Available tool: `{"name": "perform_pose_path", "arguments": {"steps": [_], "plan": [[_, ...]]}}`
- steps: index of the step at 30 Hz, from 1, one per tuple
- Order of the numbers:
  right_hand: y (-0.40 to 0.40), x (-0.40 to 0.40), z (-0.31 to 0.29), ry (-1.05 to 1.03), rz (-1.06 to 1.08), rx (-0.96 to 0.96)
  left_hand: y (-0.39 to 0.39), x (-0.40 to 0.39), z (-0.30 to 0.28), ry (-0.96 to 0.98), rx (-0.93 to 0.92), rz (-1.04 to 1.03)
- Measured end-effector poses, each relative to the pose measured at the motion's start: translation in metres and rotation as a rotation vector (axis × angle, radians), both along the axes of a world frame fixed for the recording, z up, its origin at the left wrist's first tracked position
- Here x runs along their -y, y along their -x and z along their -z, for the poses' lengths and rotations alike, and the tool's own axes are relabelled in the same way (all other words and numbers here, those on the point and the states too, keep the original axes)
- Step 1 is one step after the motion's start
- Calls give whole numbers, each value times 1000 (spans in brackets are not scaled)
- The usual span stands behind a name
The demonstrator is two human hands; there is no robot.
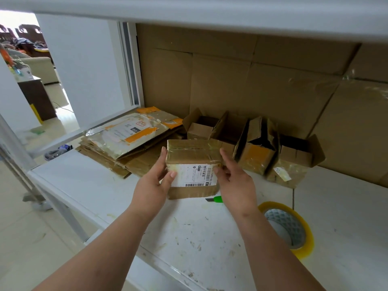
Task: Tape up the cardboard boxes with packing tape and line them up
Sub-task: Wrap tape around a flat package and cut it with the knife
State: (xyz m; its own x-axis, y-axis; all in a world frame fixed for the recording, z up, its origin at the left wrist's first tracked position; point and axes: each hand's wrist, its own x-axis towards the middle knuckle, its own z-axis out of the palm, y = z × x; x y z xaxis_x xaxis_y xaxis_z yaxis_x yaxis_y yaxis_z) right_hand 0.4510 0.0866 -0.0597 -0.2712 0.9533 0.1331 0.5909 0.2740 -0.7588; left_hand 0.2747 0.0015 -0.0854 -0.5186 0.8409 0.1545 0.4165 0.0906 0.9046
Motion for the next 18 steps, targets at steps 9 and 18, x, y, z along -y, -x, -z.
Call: {"name": "perform_pose_path", "arguments": {"steps": [9, 18], "plan": [[5, 5, 3, 16, 18, 9, -8, -11, 8, 54, -168, -67], [-4, 6, -1, 117, 87, -398, -8, -2, -40, -213, 367, -51]]}}
